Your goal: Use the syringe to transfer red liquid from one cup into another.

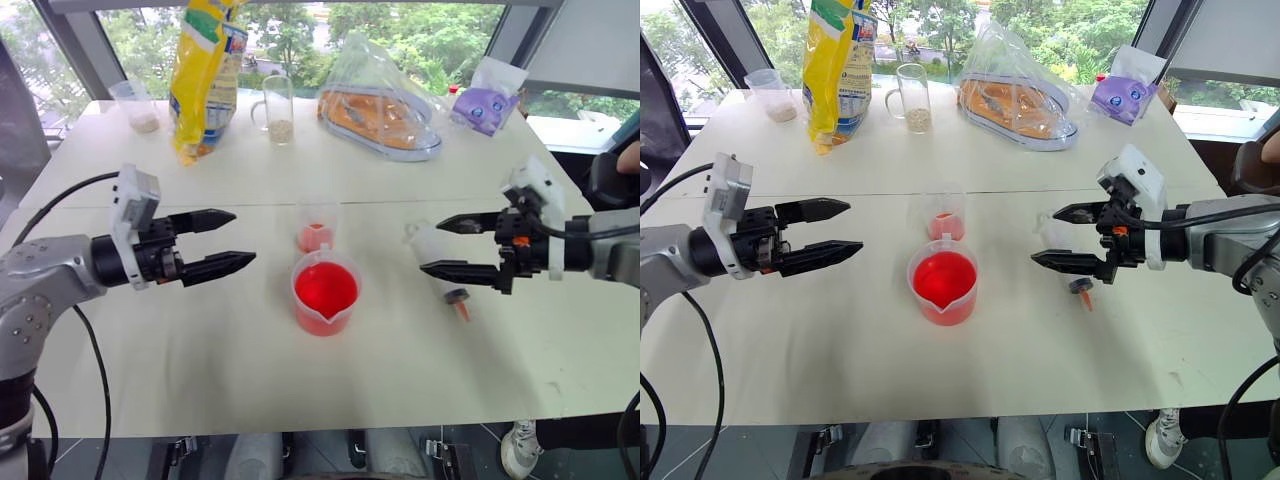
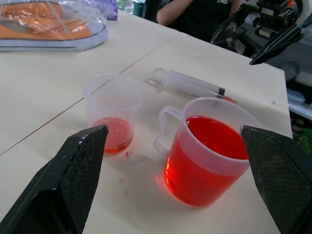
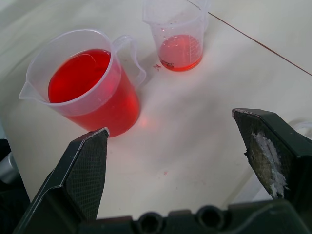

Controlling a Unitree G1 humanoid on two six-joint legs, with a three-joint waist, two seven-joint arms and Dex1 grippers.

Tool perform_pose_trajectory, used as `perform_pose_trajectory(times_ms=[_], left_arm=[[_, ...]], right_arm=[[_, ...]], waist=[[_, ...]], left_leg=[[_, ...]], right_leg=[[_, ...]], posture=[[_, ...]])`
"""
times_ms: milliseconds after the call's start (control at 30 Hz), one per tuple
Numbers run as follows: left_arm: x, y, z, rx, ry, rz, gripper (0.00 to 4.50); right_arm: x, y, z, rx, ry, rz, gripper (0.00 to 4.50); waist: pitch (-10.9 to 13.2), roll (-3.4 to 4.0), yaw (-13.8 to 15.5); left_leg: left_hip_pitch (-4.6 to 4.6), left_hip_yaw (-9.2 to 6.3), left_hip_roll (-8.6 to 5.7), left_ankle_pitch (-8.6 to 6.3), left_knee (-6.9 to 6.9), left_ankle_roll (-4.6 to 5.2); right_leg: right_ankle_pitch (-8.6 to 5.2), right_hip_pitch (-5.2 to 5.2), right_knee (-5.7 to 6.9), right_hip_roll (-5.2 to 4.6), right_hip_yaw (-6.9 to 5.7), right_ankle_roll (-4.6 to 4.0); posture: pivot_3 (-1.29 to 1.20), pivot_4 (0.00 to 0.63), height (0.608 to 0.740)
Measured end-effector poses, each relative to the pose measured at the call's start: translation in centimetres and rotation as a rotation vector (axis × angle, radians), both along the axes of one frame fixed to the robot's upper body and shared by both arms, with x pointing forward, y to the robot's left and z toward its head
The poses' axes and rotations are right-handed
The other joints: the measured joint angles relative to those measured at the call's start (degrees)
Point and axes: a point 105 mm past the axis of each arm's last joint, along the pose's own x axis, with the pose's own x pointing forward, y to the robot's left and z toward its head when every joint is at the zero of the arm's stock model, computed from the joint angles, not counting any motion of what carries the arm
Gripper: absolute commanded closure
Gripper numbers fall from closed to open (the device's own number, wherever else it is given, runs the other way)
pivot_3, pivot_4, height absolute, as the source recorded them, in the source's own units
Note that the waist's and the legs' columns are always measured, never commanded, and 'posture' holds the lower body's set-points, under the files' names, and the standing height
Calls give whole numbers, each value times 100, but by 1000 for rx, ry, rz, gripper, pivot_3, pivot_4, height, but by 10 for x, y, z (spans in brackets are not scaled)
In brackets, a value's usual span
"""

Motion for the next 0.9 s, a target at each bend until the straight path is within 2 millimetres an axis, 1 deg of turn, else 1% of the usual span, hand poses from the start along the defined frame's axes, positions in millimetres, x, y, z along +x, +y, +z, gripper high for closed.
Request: perform_pose_trajectory(times_ms=[300,600,700,800,900], left_arm=[[-1,0,7,-22,-14,-8,0],[-1,0,7,-22,-16,-9,0],[-1,0,7,-19,-18,-7,0],[-1,0,7,-17,-21,-7,0],[0,-2,4,-13,-17,-10,0]], right_arm=[[0,0,1,0,-4,0,75],[1,0,1,-2,-5,-8,75],[2,-3,-2,-19,14,-32,75],[5,-6,-7,-46,59,-67,75],[12,-8,-4,-72,92,-112,75]], waist=[[0,0,0],[0,0,0],[0,0,0],[0,0,-2],[0,0,-11]], left_leg=[[1,0,0,0,0,0],[2,1,0,0,1,0],[2,1,0,0,0,0],[4,3,0,0,1,0],[7,4,0,0,1,-1]], right_leg=[[1,1,1,0,0,2],[1,1,1,1,0,2],[1,2,1,1,0,1],[0,2,2,0,1,0],[0,2,3,0,3,-2]], posture=[[0,150,740],[0,150,740],[0,150,740],[0,150,740],[0,150,740]])
